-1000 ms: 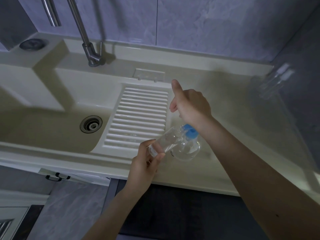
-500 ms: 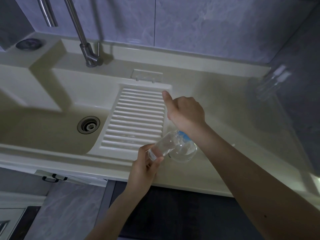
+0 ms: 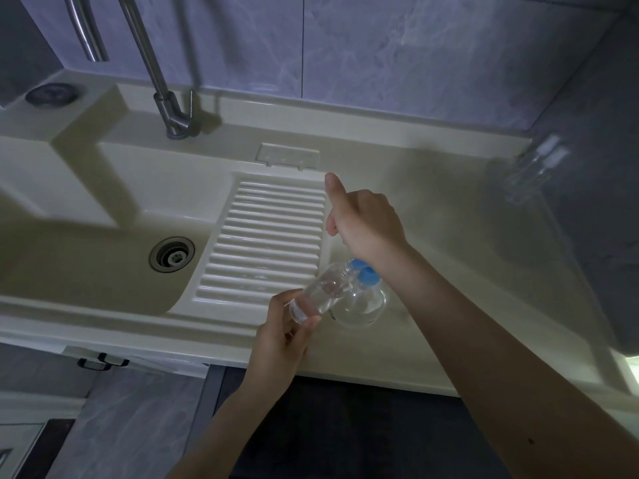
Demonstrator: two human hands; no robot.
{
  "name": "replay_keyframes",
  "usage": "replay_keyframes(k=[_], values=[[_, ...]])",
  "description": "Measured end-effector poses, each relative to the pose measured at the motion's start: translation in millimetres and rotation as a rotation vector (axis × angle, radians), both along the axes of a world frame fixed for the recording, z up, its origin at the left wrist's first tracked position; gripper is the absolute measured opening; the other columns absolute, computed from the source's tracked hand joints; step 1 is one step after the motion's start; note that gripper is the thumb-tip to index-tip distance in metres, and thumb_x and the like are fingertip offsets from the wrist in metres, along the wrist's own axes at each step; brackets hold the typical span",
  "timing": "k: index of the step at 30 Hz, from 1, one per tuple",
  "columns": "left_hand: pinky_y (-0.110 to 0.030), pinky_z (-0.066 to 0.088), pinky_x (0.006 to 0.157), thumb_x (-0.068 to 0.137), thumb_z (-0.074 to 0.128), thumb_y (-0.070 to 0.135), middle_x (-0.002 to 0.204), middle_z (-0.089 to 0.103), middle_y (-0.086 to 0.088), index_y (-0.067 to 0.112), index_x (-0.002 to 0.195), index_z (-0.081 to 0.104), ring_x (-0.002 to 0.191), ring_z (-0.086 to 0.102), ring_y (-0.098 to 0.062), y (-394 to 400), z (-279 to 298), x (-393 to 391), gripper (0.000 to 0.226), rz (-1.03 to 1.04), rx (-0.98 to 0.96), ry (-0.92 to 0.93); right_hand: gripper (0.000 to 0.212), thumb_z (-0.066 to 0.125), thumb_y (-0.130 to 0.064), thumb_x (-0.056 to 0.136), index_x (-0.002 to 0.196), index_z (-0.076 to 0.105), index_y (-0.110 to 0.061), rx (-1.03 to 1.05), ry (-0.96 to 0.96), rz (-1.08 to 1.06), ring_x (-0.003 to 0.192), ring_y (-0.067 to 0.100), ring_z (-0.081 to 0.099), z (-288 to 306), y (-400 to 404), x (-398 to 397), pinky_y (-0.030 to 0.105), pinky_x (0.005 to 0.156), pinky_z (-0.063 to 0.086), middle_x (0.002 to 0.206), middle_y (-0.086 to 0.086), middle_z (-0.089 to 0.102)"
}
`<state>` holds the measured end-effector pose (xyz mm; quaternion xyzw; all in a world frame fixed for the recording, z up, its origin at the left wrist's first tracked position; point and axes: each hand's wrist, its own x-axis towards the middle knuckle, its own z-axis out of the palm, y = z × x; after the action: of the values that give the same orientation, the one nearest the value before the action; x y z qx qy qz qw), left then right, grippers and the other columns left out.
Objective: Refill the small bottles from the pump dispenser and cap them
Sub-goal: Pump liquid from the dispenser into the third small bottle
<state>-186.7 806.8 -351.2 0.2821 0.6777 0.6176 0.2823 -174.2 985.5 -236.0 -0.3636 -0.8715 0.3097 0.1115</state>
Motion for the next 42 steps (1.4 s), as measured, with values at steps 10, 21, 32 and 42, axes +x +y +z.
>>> replay_keyframes(k=[10, 21, 32, 42], values=[[-0.026, 0.044, 0.052, 0.091, 0.059, 0.02, 0.08, 0.062, 0.01, 0.026, 0.118, 0.045, 0.053, 0.048, -0.007, 0, -7, -3, 0.031, -0.006, -0.075, 0.057, 0.078, 0.017, -0.063, 0.094, 0.058, 0.055, -0.006, 0.101, -0.088, -0.006, 0.057, 0.02, 0.057, -10, -2, -4, 0.031, 0.063, 0.046, 0.065, 0.006, 0.065], [-0.028, 0.046, 0.054, 0.089, 0.06, 0.023, 0.078, 0.064, 0.011, 0.026, 0.117, 0.047, 0.053, 0.051, -0.008, -3, -2, -5, 0.031, -0.004, -0.063, 0.045, 0.085, 0.019, -0.064, 0.094, 0.085, 0.07, 0.004, -0.056, 0.031, -0.041, 0.074, 0.031, 0.067, -2, 0, -3, 0.039, 0.079, 0.054, 0.083, 0.016, 0.072], [-0.027, 0.047, 0.053, 0.087, 0.062, 0.03, 0.078, 0.063, 0.014, 0.025, 0.116, 0.047, 0.052, 0.052, -0.007, -3, 1, -6, 0.033, -0.006, -0.048, 0.07, 0.084, 0.017, -0.064, 0.094, 0.079, 0.069, 0.001, -0.03, -0.033, -0.021, 0.071, 0.024, 0.065, 2, 0, -5, 0.036, 0.079, 0.053, 0.079, 0.01, 0.071], [-0.023, 0.045, 0.053, 0.09, 0.06, 0.013, 0.076, 0.064, 0.013, 0.028, 0.114, 0.047, 0.053, 0.052, -0.006, -4, -7, -4, 0.031, -0.009, -0.094, 0.036, 0.072, 0.019, -0.064, 0.094, 0.055, 0.047, -0.01, 0.057, -0.099, -0.005, 0.055, 0.02, 0.055, -11, -6, -4, 0.03, 0.061, 0.045, 0.059, 0.003, 0.059]])
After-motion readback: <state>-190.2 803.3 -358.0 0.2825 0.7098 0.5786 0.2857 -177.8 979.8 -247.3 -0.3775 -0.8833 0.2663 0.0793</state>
